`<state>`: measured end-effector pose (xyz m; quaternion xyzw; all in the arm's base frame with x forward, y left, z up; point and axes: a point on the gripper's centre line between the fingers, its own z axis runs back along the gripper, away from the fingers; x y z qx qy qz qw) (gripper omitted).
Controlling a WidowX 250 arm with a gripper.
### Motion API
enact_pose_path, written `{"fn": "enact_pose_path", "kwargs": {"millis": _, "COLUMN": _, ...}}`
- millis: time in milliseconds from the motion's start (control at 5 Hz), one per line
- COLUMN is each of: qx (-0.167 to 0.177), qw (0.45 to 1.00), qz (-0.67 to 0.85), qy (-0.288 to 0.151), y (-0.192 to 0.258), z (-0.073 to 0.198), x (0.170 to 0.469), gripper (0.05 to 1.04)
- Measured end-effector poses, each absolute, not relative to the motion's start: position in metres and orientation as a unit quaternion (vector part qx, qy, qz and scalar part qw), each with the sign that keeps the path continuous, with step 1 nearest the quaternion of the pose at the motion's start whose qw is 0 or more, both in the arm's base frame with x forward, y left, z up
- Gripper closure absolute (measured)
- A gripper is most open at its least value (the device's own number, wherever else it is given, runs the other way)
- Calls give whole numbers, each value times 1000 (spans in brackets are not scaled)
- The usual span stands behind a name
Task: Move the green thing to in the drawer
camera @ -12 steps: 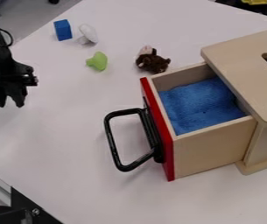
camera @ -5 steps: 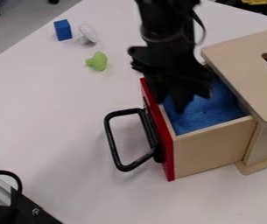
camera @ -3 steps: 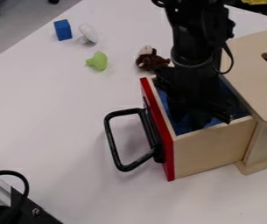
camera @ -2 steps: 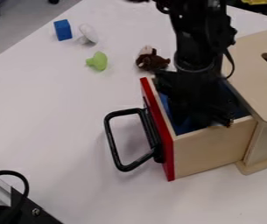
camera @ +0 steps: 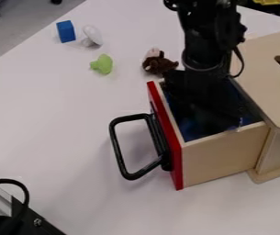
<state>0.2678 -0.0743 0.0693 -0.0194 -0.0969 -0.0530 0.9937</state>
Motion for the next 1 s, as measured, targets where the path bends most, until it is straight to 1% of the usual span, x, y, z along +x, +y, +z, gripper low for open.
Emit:
{"fn": "enact_pose_path", "kwargs": {"millis": 200, "qx": -23, "qw": 994, "qz": -44, "qy": -94, "y": -70, "z": 71, "x": 267, "gripper": 87}}
{"fn": "enact_pose_path", "kwargs": {"millis": 400, "qx": -29, "qw": 993, "qz": -38, "qy": -112, "y": -65, "z": 90, "x": 265, "gripper": 86}}
{"fn": "enact_pose_path", "kwargs": {"millis": 600, "qx": -59, "qw": 989, "qz": -25, "qy": -130, "y": -61, "z": 122, "x": 260, "gripper": 86}}
{"fn": "enact_pose_path", "kwargs": {"millis": 800, "qx": -70, "qw": 983, "qz": -23, "qy": -170, "y": -51, "z": 153, "x": 253, "gripper": 86}}
{"fn": "enact_pose_path", "kwargs": {"millis": 1000, "qx": -69, "qw": 982, "qz": -24, "qy": -174, "y": -50, "z": 155, "x": 253, "gripper": 86}}
